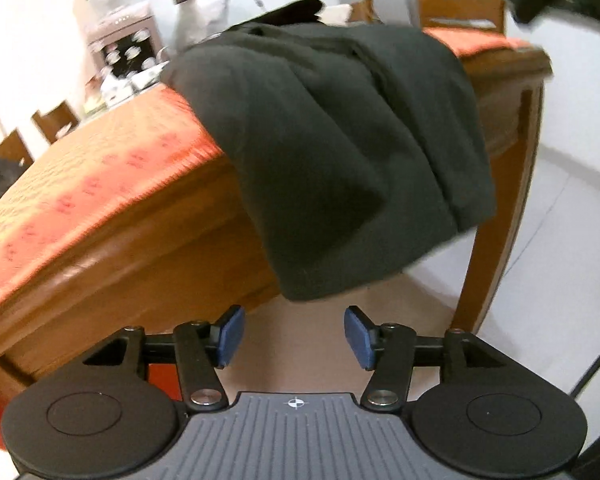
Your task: Fold clothes
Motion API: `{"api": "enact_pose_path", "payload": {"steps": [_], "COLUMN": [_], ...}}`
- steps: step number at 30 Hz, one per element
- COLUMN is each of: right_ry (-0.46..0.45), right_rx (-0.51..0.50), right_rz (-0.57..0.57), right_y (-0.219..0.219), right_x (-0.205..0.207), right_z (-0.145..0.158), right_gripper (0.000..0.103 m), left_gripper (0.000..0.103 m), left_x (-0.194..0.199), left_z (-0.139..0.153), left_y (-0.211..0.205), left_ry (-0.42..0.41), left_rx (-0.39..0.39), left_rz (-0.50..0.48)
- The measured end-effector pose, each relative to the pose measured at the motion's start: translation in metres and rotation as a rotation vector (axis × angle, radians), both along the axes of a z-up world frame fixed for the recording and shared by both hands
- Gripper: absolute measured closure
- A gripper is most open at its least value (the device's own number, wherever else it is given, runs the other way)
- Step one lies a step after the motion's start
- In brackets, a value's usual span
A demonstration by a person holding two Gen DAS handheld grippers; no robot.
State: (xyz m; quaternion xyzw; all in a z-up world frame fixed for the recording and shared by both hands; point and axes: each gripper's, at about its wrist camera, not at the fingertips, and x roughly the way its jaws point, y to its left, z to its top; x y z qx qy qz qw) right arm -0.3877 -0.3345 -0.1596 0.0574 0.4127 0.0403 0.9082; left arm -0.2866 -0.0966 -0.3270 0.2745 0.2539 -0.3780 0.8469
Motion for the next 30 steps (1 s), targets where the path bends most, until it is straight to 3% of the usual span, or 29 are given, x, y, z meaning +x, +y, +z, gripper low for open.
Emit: {"api": "enact_pose_path", "payload": {"steps": [7, 11, 24, 30], "right_ry": [0.023, 0.032, 0.012, 0.01], "right_rx": [-0.023, -0.034, 0.011, 0.053], "right_rz": [0.019, 0.029, 0.029, 0.039], "right_y": [0.006, 0.009, 0.007, 0.006], "right_x": [0.002, 0.003, 0.007, 0.008], "right_z": [-0.002, -0.003, -0.014, -0.033], "right_gripper": [0.075, 0.075, 0.075, 0.075], "left_gripper": [0.047, 0.09, 0.093, 0.091], "left_x": [-0.011, -0.013, -0.053, -0.046], "left_z": [-0.012, 0.0, 0.05, 0.06], "left_y": [-0.011, -0.017, 0.014, 0.033], "left_ry": [-0.156, -0.153, 0.079, 0.181], "left_rx": [-0.062, -0.117, -0.206, -0.225], "left_rz": [0.018, 0.056, 0.07, 0.112]}}
